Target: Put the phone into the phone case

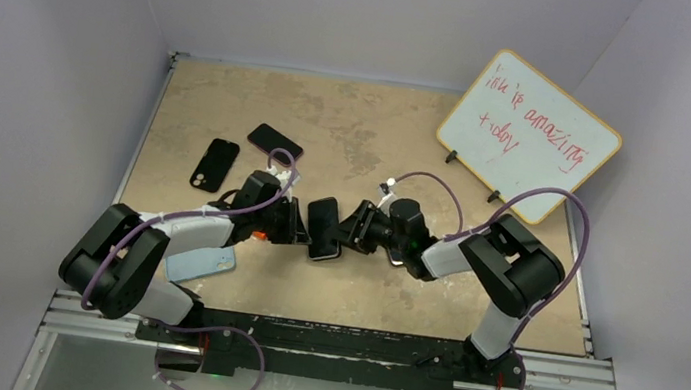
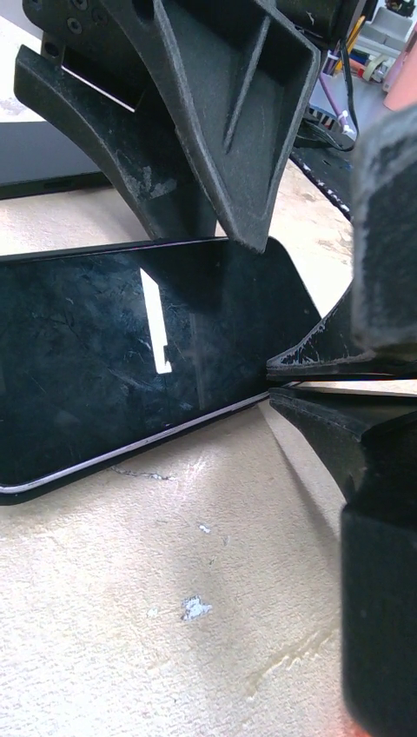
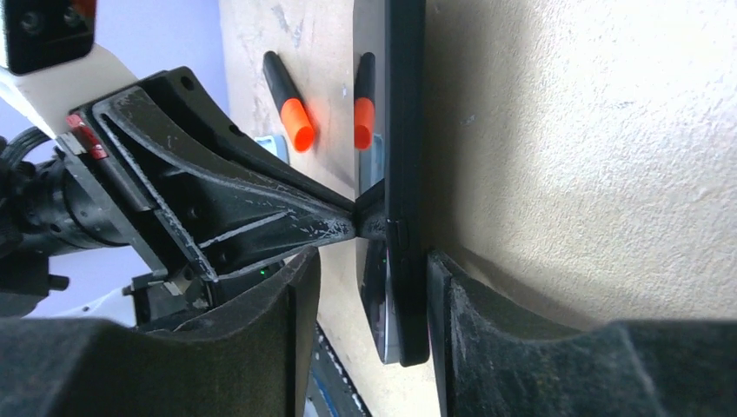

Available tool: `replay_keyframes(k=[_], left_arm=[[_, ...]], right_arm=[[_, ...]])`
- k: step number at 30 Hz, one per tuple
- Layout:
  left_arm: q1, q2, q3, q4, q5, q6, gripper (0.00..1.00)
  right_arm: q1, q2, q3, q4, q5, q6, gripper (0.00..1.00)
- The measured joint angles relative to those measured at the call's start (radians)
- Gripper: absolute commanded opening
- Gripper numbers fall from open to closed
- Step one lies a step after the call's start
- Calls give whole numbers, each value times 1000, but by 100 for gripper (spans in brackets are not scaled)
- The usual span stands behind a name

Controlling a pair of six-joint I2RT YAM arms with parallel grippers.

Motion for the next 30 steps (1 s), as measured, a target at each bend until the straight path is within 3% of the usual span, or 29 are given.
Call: replay_keyframes(k=[9, 14, 16, 18, 22, 24, 30], left_arm=[[1, 18, 0, 31, 22, -29, 9], [8, 25, -8, 54, 39, -53, 10], [11, 23, -9, 49, 40, -54, 11], [14, 13, -9, 41, 42, -54, 18], [12, -46, -9, 19, 75, -54, 52], [12, -125, -9, 0, 85, -49, 63], [15, -381, 21, -57, 99, -49, 75]], right_arm=[[7, -22, 44, -169, 14, -67, 34], [6, -16, 46, -198, 25, -76, 1], [5, -28, 49, -193, 6, -82, 0], [5, -45, 52, -204, 3, -95, 0], [-11, -116, 52, -286, -2, -128, 0], [-24, -171, 52, -340, -13, -151, 0], [-65, -357, 48, -420, -60, -202, 0]])
